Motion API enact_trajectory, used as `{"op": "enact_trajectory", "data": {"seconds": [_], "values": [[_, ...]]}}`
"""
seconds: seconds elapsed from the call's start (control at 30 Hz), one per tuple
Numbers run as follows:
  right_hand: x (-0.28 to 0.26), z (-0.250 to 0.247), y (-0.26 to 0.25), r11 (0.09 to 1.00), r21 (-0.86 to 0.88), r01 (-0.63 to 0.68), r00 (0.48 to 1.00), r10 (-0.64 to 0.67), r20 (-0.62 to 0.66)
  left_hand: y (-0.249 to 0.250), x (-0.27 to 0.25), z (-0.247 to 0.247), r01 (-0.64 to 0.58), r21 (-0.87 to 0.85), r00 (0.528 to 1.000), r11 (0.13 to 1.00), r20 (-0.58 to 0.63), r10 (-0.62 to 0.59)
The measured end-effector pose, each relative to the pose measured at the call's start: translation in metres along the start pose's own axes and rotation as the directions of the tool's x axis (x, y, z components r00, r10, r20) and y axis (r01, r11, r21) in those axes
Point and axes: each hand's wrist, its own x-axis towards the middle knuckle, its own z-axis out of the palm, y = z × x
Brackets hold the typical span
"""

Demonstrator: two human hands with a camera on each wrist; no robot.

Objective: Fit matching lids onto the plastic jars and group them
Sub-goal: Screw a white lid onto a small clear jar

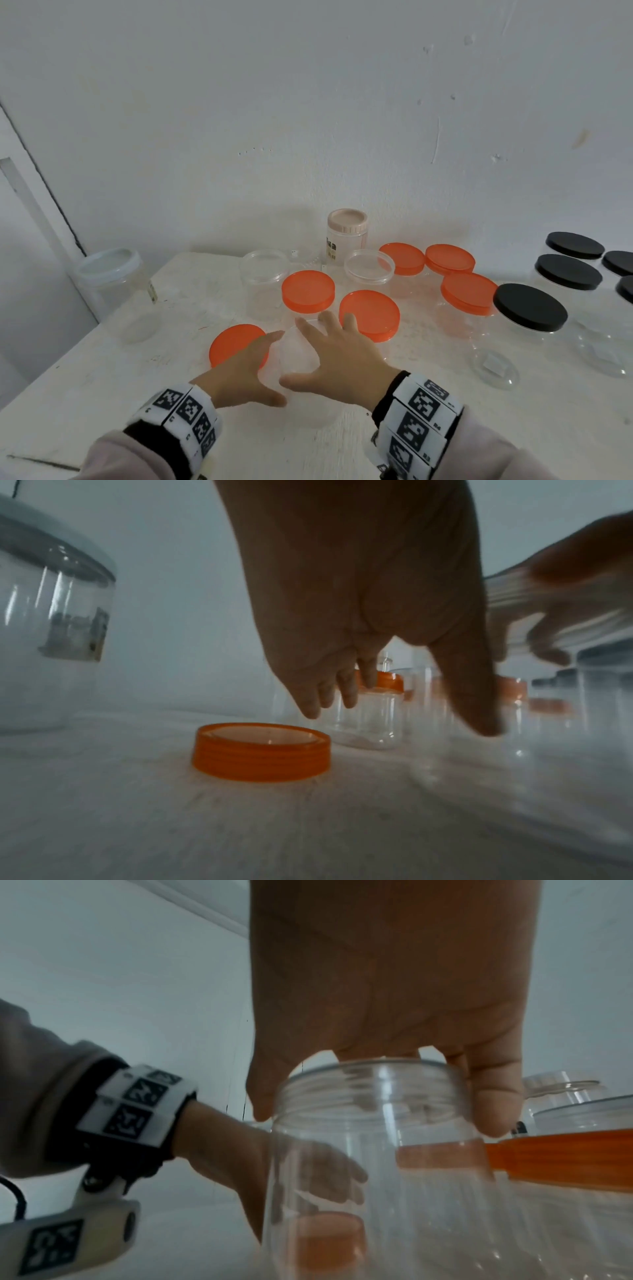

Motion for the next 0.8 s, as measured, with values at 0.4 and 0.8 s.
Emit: {"op": "enact_trajectory", "data": {"seconds": [0.4, 0.8], "values": [[-0.071, -0.04, 0.087, 0.958, 0.172, -0.232, 0.972, 0.234, 0.006, -0.058, 0.031, -0.019, 0.433, 0.337, 0.898, 0.836, -0.237, -0.37], [-0.011, -0.056, 0.14, 0.853, 0.138, -0.504, 0.839, 0.521, -0.154, -0.062, 0.033, -0.014, 0.435, 0.263, 0.888, 0.861, -0.287, -0.361]]}}
